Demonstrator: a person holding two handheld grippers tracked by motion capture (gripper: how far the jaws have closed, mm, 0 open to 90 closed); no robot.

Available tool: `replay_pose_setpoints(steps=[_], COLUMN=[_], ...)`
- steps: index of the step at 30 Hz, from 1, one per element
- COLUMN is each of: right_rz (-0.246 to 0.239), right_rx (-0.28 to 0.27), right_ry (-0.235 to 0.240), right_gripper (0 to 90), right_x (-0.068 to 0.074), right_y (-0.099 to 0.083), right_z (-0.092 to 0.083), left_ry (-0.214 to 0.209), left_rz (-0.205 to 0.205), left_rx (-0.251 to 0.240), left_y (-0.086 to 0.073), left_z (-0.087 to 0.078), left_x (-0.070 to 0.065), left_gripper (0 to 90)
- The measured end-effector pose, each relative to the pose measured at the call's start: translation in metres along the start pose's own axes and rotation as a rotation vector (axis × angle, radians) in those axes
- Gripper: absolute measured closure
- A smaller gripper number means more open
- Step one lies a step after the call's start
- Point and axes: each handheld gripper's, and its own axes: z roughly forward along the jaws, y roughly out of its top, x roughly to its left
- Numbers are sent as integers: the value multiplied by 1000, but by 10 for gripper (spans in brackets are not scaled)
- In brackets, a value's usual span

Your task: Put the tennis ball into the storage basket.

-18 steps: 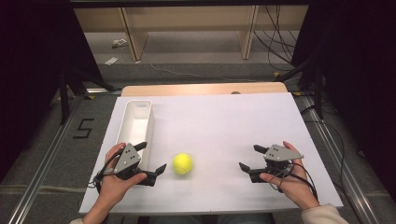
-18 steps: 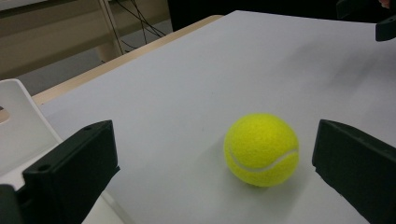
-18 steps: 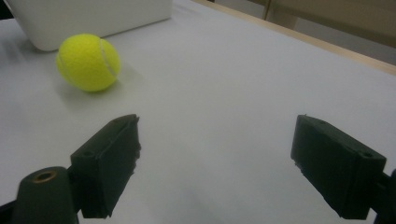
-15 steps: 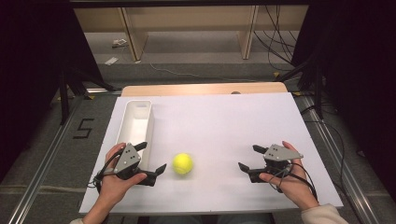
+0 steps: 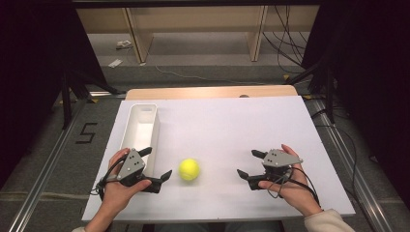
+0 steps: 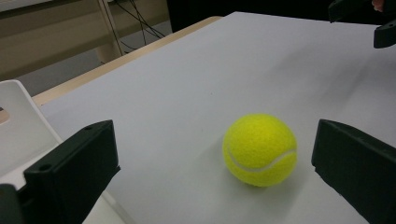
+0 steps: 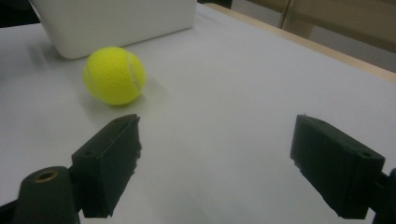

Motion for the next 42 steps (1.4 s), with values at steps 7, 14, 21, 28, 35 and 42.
replay_pose_setpoints(steps=[7,14,21,28,35,42], right_rz=[-7,-11,-13,-17,-27,-35], right_rx=[-4,-3,-7,-6,-3,3], right_ry=[21,38,56,76,92,107], right_gripper=[167,167,167,167,167,167], right_x=[5,9,14,20,26,31], right_y=[8,12,15,20,25,29], right_z=[13,22,28,38,48,59], left_ry=[-1,-1,0,1,0,0], left_rz=[-1,-2,-5,-4,-6,-4], left_rx=[-1,-2,-4,-3,-5,-6], left_y=[0,0,0,0,0,0], left_z=[0,-1,-1,-1,-1,-1], left_x=[0,0,0,0,0,0], left_gripper=[2,3,3,3,4,4])
